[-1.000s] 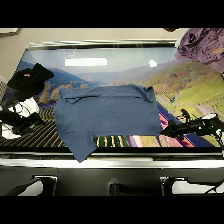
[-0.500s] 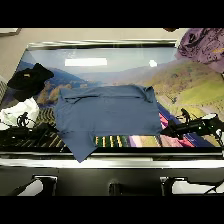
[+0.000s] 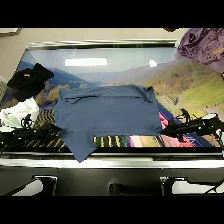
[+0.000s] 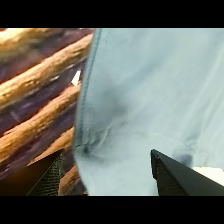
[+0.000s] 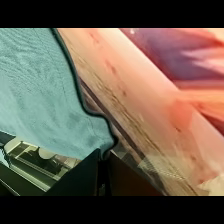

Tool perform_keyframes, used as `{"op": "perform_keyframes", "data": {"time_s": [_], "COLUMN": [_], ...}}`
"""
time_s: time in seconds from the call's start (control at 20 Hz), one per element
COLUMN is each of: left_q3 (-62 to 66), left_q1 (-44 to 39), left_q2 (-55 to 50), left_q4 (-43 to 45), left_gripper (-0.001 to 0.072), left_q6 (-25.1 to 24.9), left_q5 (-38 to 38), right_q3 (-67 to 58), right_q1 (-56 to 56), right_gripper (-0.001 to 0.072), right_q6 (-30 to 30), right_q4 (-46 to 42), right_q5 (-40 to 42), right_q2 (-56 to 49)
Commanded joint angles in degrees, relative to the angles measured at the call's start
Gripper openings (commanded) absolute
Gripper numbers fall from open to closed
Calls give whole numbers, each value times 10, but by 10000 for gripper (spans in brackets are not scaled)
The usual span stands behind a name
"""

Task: Fold the clothes and pants, and hang the long-sleeved shirts on hangers.

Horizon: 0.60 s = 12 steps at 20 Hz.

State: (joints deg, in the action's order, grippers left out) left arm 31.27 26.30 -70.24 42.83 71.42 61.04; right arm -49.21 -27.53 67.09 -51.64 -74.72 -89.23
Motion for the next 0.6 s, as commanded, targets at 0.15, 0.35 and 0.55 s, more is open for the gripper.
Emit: {"op": "perform_keyframes", "data": {"time_s": [0.15,0.35,0.55], "left_q3": [-2,-2,1], "left_q1": [-16,-52,-59], "left_q2": [-25,-57,-63], "left_q4": [-4,-5,-7], "left_gripper": [592,588,77], "left_q6": [-17,-20,-19], "left_q5": [-37,-40,-46], "right_q3": [-1,-1,-1], "right_q1": [0,0,0], "right_gripper": [30,30,30], "right_q6": [2,2,2], "right_q4": [-1,-2,-2], "right_q5": [-15,-22,-28], "right_q2": [0,0,5]}}
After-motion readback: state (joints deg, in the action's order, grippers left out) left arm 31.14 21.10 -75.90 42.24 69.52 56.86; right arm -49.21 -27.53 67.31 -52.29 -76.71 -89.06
